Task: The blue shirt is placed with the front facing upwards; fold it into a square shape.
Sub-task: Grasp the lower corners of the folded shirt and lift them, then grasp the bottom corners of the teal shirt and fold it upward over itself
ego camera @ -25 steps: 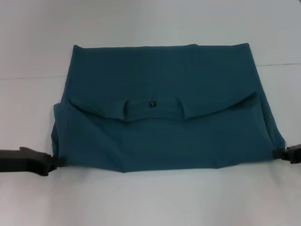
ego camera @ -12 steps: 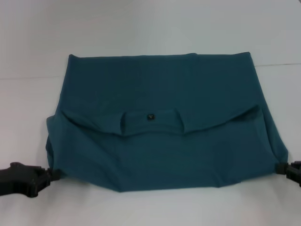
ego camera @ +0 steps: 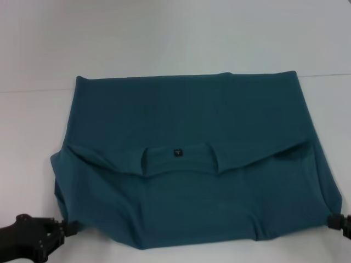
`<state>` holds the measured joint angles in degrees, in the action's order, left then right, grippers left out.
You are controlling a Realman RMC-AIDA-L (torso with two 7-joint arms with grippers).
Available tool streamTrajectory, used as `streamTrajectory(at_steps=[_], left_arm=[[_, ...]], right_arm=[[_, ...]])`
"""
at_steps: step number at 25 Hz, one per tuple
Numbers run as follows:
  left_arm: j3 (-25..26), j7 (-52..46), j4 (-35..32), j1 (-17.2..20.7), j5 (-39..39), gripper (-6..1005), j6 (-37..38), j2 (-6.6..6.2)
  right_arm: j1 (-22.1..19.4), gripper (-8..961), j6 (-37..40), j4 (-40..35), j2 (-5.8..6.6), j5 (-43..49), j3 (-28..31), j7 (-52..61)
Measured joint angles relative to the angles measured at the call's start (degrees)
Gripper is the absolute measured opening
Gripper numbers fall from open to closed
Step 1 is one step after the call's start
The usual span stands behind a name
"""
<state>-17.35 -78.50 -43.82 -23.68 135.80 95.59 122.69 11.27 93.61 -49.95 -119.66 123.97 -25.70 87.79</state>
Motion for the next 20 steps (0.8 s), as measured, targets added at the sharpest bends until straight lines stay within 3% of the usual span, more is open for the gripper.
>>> streamTrajectory(at_steps=[7, 20], left_arm=[[5.1, 3.4, 1.8, 1.5, 0.0, 36, 2.6, -0.46], [6.8, 6.9, 1.9, 4.5, 0.5, 37, 8.7, -0.28]], right_arm=[[-2.0, 33, 3.1, 2.3, 0.29, 0.0, 4.7, -6.2], [-5.9, 33, 4.7, 2.4, 0.39, 0.9, 6.3, -9.3]])
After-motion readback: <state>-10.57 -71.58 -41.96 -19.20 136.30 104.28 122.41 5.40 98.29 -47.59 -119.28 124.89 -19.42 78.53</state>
